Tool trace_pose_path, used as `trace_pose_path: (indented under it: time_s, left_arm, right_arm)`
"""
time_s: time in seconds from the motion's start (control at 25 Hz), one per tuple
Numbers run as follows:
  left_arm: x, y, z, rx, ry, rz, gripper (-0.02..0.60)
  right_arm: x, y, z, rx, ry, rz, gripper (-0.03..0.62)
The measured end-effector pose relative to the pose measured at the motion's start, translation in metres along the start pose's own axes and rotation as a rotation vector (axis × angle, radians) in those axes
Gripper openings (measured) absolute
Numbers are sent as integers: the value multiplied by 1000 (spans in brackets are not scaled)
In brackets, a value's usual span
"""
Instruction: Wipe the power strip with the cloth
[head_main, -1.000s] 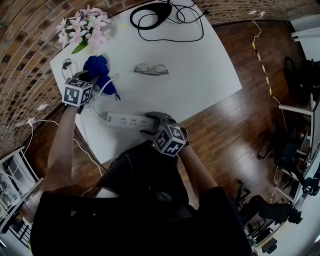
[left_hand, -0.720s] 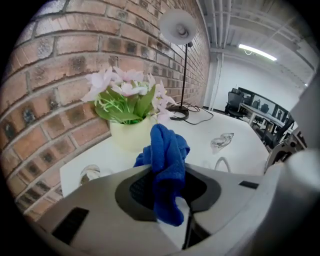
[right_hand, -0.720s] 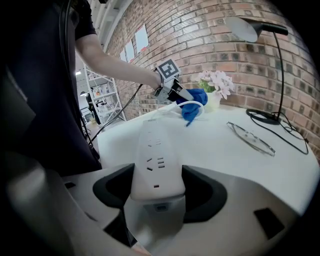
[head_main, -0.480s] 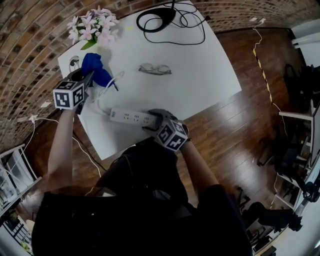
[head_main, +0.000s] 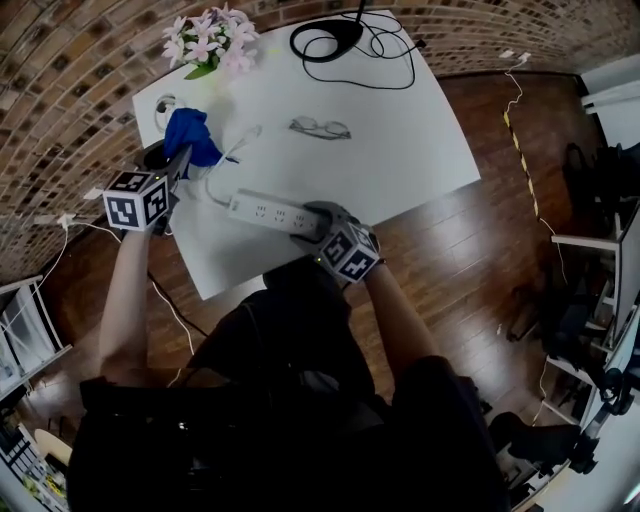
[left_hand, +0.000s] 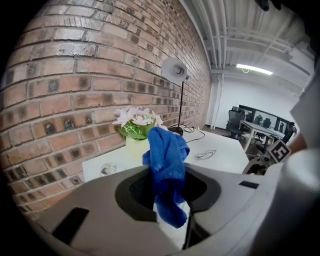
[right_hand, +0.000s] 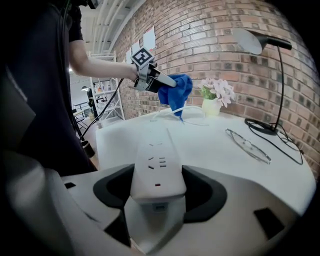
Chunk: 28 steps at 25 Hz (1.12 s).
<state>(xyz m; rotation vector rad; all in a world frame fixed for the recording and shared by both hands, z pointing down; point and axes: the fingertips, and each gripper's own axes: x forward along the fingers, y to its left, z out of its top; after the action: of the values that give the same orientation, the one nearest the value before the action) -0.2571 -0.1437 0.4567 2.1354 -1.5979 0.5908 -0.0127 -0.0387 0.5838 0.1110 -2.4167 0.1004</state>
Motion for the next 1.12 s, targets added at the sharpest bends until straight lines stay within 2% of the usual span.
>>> trace_pose_path:
  time_s: [0.28, 0.4, 0.56, 0.88, 1.12]
  left_arm:
    - [-33, -21, -1, -41, -71, -35, 100]
    - [-42, -30, -1, -12, -83, -34, 100]
    - [-44, -44, -21, 84, -29, -35, 100]
    - [-27, -87, -58, 236, 85, -116, 100]
    - [-11, -109, -75, 288, 171, -158, 100]
  right_arm:
    - [1, 1, 3, 9, 16, 6, 292]
    - [2, -1, 3, 27, 30, 10, 295]
    - [1, 1, 3, 54, 35, 10, 296]
    - [2, 1, 3, 57, 33, 3, 299]
    - [3, 2, 4, 45, 28, 8, 298]
